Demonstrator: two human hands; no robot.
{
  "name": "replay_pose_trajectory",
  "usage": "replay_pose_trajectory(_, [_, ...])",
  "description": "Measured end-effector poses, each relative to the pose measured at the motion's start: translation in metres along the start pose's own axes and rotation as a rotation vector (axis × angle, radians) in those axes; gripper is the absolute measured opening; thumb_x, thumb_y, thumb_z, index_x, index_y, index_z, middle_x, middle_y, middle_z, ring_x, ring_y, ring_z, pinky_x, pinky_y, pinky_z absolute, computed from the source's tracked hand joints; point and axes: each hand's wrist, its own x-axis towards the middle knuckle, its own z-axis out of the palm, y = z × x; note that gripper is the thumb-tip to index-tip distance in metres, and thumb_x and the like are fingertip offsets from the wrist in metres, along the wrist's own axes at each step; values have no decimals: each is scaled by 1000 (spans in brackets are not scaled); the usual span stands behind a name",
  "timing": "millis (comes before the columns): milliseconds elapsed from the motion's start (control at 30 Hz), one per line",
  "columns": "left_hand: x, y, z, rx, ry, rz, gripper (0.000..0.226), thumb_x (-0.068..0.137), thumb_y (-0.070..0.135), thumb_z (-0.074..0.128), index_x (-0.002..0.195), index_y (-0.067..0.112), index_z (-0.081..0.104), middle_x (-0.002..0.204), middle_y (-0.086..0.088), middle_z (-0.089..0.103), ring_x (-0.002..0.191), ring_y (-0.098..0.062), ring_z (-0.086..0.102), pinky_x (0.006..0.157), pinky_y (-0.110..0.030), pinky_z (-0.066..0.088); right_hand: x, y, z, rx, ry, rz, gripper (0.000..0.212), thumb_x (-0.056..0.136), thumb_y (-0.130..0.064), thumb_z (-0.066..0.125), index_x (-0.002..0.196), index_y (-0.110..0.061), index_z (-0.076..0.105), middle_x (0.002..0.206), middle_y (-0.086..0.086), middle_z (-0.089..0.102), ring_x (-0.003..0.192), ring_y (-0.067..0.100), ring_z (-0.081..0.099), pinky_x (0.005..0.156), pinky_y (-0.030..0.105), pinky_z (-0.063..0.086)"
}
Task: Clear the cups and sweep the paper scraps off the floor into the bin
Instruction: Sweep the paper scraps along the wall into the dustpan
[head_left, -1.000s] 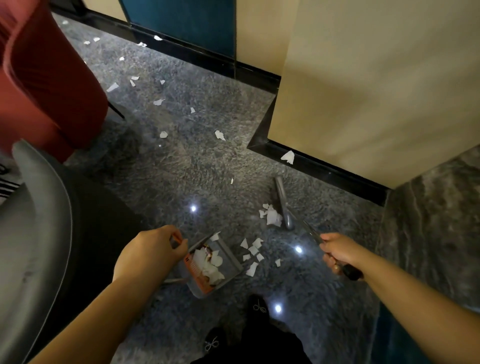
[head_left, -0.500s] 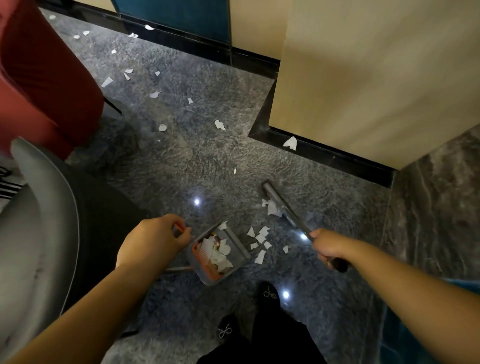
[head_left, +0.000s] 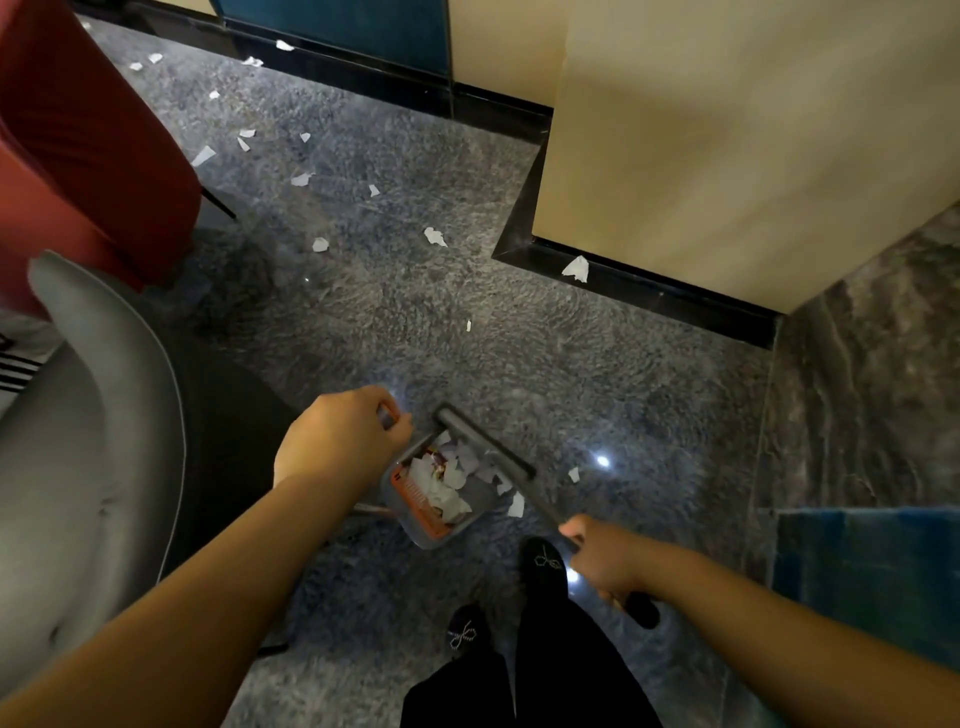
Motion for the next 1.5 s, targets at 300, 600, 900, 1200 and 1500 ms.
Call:
replay_pose_trajectory(300, [-11, -13, -1, -31, 9, 28, 17, 90, 44, 60, 92, 27, 64, 82, 2, 63, 78, -19, 60, 71, -34, 53, -32, 8, 33, 245, -13, -29, 40, 98, -11, 42, 137, -21, 41, 69, 9, 49, 43, 12, 45, 38, 22, 40])
replay_pose_trajectory(600, [-35, -44, -3, -5, 16, 129, 13, 89, 41, 64, 85, 28, 64, 71, 13, 58, 66, -8, 54, 60, -27, 42, -76, 32, 49, 499, 124, -31, 36, 97, -6, 36, 123, -24, 53, 57, 8, 38, 42, 14, 36, 42, 21, 30])
replay_pose_trajectory(900, [-70, -64, -2, 39, 24, 154, 9, 87, 42, 66, 84, 33, 65, 72, 10, 63, 65, -5, 56, 55, -26, 43, -72, 63, 46, 640, 322, 33, 31, 98, -2, 39, 120, -21, 49, 55, 10, 39, 38, 14, 36, 40, 17, 28])
replay_pose_trajectory(1200, [-93, -52, 15, 163, -55, 164, 15, 88, 48, 62, 93, 34, 64, 72, 13, 60, 67, -3, 57, 59, -23, 49, -54, 101, 10, 537, 378, 82, 25, 97, 0, 41, 118, -8, 52, 48, 10, 42, 38, 19, 39, 36, 19, 34])
replay_pose_trajectory(1500, [-95, -24, 31, 209, -28, 124, 16, 91, 47, 58, 92, 32, 64, 75, 9, 61, 64, -5, 55, 51, -22, 42, -23, 121, -4, 310, 280, 103, 47, 91, 0, 42, 139, -6, 40, 60, 14, 53, 47, 22, 49, 44, 25, 41])
